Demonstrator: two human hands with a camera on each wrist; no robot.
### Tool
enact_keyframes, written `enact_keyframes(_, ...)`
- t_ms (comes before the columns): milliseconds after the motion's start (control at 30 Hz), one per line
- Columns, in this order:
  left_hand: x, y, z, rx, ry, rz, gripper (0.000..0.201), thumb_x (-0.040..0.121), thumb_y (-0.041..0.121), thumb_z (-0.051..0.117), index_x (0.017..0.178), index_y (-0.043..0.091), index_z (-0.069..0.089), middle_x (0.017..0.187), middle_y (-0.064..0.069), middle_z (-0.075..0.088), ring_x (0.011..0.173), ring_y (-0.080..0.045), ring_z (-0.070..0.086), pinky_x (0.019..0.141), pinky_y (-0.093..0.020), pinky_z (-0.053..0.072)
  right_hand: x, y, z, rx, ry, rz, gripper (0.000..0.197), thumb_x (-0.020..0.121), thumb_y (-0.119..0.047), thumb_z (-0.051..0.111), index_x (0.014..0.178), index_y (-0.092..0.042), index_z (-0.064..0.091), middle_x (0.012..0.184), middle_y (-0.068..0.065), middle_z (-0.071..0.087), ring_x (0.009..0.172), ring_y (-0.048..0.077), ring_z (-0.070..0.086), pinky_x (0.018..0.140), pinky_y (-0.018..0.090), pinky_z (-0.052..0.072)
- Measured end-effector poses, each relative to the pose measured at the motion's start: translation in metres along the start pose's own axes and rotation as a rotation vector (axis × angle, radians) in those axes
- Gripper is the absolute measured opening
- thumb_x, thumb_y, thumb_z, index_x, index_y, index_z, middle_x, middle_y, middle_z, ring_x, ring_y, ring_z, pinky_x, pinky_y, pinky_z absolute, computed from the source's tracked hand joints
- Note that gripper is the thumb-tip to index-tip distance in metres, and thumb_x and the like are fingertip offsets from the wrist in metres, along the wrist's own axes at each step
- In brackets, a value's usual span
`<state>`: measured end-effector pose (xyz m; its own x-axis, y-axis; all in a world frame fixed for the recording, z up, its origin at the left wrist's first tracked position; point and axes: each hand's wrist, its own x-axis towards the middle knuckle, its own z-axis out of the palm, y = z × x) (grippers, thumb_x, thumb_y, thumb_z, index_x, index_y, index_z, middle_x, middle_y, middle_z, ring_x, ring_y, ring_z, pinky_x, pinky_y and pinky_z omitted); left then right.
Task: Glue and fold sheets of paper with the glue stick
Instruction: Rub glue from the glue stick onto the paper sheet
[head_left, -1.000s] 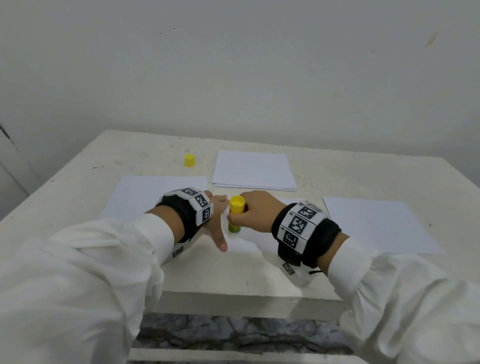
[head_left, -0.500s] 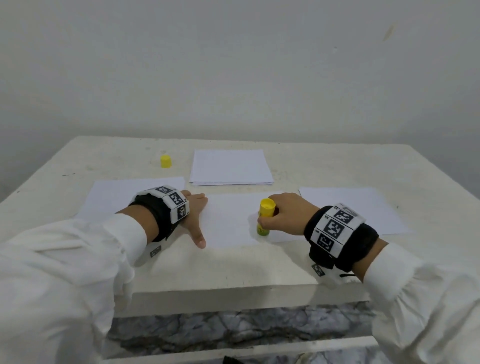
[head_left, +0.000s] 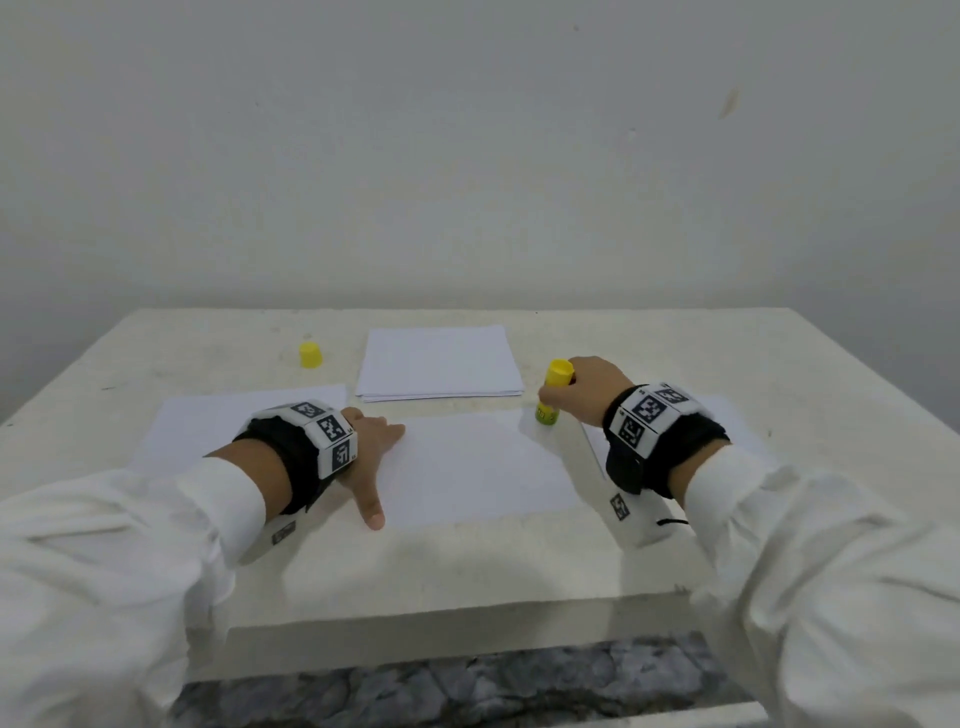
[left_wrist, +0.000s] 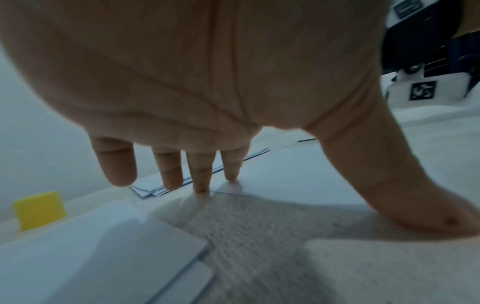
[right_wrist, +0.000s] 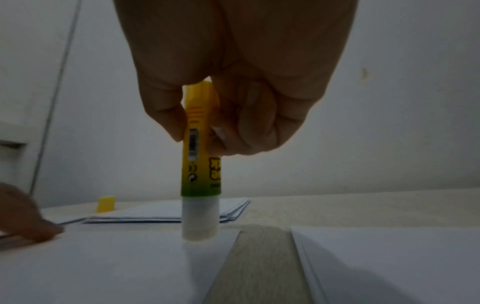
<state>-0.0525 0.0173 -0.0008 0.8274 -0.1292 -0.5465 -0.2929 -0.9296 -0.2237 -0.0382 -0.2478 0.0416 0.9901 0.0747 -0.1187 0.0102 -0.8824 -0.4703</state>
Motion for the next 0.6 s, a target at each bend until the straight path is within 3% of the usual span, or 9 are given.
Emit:
enact_keyframes(167, 0.002, 0.005, -0.004, 0.026, 0.022, -0.026, 0.124, 0.042, 0.076, 0.077, 0.144, 0.024, 0.027, 0.140, -0.002, 0.035, 0.131, -0.027, 0.031, 0.110, -0.046, 0.028, 0.030, -0.009, 0.010, -0.054, -0.010, 0.034, 0.033, 0.086, -0.025, 0.057, 0.062, -0.015, 0.037, 0.062, 0.000, 0.039, 0.057, 0.016, 0.038, 0.049, 0.025, 0.027)
enact_keyframes(267, 0.003, 0.014, -0.013, -0.027, 0.036, -0.088, 0.119, 0.039, 0.074, 0.079, 0.132, 0.014, 0.036, 0.137, -0.005, 0.038, 0.127, -0.027, 0.037, 0.108, -0.042, 0.033, 0.038, -0.007, 0.013, -0.045, -0.025, 0.042, 0.032, 0.086, -0.026, 0.058, 0.064, -0.015, 0.038, 0.064, 0.000, 0.039, 0.060, 0.017, 0.040, 0.050, 0.025, 0.027)
enact_keyframes(333, 0.008, 0.029, -0.023, -0.084, 0.091, -0.083, 0.122, 0.038, 0.076, 0.078, 0.133, 0.012, 0.036, 0.139, -0.005, 0.040, 0.127, -0.027, 0.040, 0.108, -0.040, 0.034, 0.042, -0.004, 0.013, -0.044, -0.032, 0.035, 0.032, 0.085, -0.028, 0.059, 0.065, -0.015, 0.038, 0.065, 0.000, 0.040, 0.060, 0.017, 0.040, 0.050, 0.026, 0.027)
enact_keyframes(433, 0.015, 0.070, -0.039, -0.155, 0.148, 0.024, 0.121, 0.056, 0.072, 0.074, 0.150, 0.019, 0.019, 0.157, -0.004, 0.019, 0.141, -0.027, 0.025, 0.115, -0.043, 0.024, 0.048, -0.001, 0.014, -0.059, -0.052, 0.011, 0.034, 0.085, -0.031, 0.060, 0.064, -0.015, 0.037, 0.065, 0.001, 0.040, 0.057, 0.015, 0.039, 0.050, 0.026, 0.027)
enact_keyframes(500, 0.021, 0.096, -0.048, -0.169, 0.123, 0.066, 0.111, 0.067, 0.065, 0.071, 0.152, 0.026, 0.011, 0.160, -0.001, 0.009, 0.144, -0.027, 0.018, 0.116, -0.047, 0.021, 0.051, 0.001, 0.013, -0.070, -0.059, -0.001, 0.035, 0.086, -0.031, 0.060, 0.064, -0.016, 0.037, 0.065, 0.001, 0.040, 0.056, 0.014, 0.038, 0.050, 0.026, 0.027)
enact_keyframes(600, 0.034, 0.110, -0.053, -0.129, 0.064, 0.028, 0.104, 0.066, 0.068, 0.068, 0.149, 0.025, 0.023, 0.152, -0.005, 0.028, 0.134, -0.032, 0.035, 0.108, -0.050, 0.034, 0.055, 0.003, 0.013, -0.092, -0.076, -0.026, 0.037, 0.086, -0.033, 0.060, 0.063, -0.016, 0.036, 0.064, 0.001, 0.039, 0.056, 0.014, 0.038, 0.050, 0.026, 0.027)
